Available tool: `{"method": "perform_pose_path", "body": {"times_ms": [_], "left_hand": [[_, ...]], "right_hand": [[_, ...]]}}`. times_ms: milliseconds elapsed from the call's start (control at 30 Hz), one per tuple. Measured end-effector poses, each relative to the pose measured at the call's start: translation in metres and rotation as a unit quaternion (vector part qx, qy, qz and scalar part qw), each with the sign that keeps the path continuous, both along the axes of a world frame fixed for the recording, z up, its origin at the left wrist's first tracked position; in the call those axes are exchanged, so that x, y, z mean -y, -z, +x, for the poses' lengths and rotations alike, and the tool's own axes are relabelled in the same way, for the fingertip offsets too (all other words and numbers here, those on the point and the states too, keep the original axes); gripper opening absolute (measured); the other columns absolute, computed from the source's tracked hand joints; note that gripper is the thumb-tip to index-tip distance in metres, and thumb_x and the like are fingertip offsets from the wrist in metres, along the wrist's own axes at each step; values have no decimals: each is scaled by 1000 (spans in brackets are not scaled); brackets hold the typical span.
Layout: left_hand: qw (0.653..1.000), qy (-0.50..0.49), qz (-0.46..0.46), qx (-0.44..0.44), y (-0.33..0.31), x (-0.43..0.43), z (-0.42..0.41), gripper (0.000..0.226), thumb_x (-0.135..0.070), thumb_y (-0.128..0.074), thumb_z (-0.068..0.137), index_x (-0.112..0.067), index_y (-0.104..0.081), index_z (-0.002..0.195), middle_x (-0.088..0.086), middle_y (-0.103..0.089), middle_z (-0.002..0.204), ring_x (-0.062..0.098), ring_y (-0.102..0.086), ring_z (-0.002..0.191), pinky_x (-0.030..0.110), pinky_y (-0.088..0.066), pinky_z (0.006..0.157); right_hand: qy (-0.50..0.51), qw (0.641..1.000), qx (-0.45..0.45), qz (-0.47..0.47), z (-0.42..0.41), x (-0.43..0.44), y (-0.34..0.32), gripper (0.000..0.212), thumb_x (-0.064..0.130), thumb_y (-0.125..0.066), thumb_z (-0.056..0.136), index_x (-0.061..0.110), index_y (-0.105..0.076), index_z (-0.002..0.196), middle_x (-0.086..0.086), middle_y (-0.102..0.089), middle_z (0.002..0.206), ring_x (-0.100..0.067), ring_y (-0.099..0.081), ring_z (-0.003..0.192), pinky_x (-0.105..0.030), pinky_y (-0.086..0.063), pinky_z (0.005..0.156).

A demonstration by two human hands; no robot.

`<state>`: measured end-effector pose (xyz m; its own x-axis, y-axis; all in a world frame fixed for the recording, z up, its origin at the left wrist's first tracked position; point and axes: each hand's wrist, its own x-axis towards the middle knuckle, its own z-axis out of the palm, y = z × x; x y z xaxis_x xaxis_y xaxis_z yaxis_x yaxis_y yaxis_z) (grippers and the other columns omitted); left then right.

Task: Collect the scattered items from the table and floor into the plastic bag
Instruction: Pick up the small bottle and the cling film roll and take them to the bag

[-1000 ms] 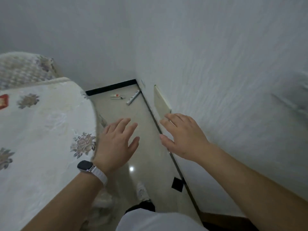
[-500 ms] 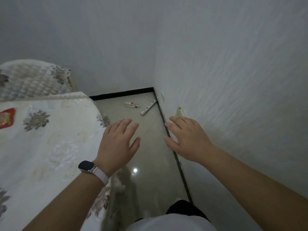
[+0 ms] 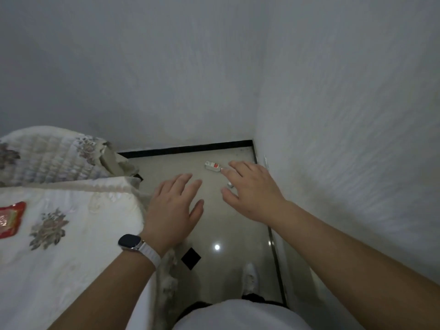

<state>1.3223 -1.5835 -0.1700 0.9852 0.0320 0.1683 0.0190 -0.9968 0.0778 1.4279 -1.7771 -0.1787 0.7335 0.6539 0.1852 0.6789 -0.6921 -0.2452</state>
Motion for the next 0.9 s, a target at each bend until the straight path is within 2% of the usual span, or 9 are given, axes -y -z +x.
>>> {"method": "perform_pose_path", "body": {"times_ms": [133,267,400,667,800,900], "left_hand": [[1000,-17,2,7,-6,-16,55,48,-42,-48,90,-15,-61,127,12,-61,130,32,-56,118,45,-43,97],[1000,-29,0,-5,-4,-39,101,49,-44,-45,90,-15,-61,128,11,-60,132,32,-55,119,46,-42,99],[1000,-28,-3,-3,13,-72,154,47,-40,-53,88,-15,-63,126,12,-61,130,33,-56,116,46,-41,98],[997,60,-48,-4,71,-159,313,43,-36,-52,84,-13,-65,118,13,-63,124,34,-58,114,42,-39,96],[991,94,-73,-58,95,-202,388,45,-37,-46,84,-14,-64,118,12,-63,124,33,-59,113,45,-46,95],[987,111,-89,-72,111,-229,424,44,-36,-48,83,-15,-66,118,12,-63,123,32,-59,112,45,-44,96]], "right_hand": [[-19,1000,6,-2,63,-18,-3,53,48,-41,86,13,-65,117,-9,-62,121,-31,-58,108,-43,-44,92],[-22,1000,-6,-11,109,-36,3,52,48,-40,87,14,-64,120,-7,-61,123,-28,-55,111,-42,-41,94],[-23,999,-21,-32,158,-53,22,52,47,-42,88,14,-64,121,-9,-61,125,-29,-56,112,-43,-43,95],[30,994,-38,-98,278,-124,57,47,47,-46,88,16,-64,118,-5,-61,124,-26,-56,112,-41,-44,92],[54,987,-68,-135,334,-168,68,44,45,-49,87,15,-63,117,-6,-61,124,-26,-57,111,-41,-46,91],[79,982,-88,-150,364,-190,72,43,44,-48,88,14,-63,116,-7,-61,121,-27,-58,107,-41,-47,89]]}}
